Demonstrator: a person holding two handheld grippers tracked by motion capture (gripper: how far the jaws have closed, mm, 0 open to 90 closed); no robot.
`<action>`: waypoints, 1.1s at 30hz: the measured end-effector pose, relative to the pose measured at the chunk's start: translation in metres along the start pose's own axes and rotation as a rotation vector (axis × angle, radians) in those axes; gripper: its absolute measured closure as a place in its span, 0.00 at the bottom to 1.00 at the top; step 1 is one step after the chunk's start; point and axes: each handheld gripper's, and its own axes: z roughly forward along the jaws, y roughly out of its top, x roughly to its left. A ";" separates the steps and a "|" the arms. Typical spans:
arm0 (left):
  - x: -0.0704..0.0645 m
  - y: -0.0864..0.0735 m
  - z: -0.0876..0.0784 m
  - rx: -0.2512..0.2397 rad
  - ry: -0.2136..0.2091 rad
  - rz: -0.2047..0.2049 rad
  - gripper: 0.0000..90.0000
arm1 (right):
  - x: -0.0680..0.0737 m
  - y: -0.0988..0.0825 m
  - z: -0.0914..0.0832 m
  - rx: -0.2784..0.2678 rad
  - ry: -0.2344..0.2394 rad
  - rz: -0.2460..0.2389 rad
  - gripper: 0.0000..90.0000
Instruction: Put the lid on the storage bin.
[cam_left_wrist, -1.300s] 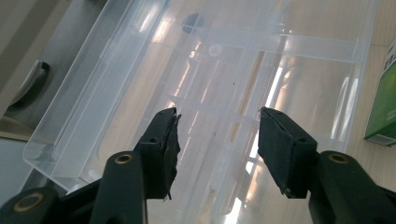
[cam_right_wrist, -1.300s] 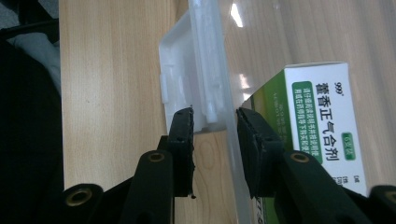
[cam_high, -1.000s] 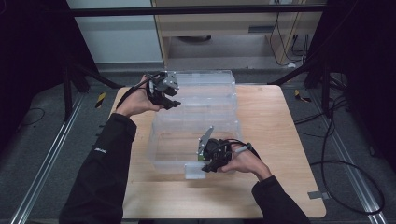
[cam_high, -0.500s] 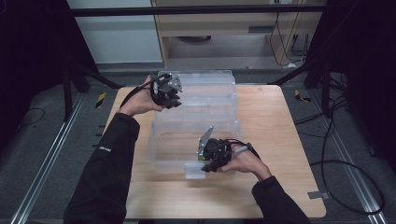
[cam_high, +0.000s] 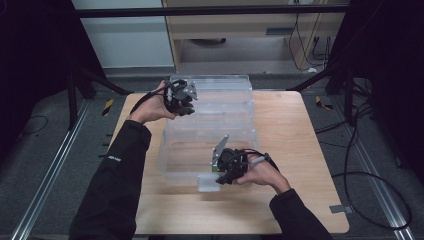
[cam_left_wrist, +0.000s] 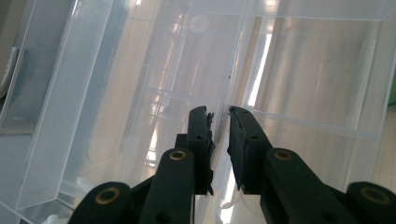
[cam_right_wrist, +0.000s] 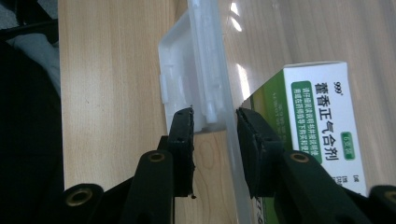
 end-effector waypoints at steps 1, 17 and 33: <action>0.000 0.001 0.000 0.006 -0.002 0.002 0.88 | 0.000 0.000 0.000 0.003 -0.001 0.003 0.75; -0.006 0.010 -0.005 0.058 0.000 0.051 0.94 | 0.001 0.000 0.000 0.003 -0.010 -0.007 0.76; -0.026 0.017 -0.021 0.094 0.001 0.105 0.97 | 0.005 0.001 0.001 0.010 -0.034 -0.007 0.75</action>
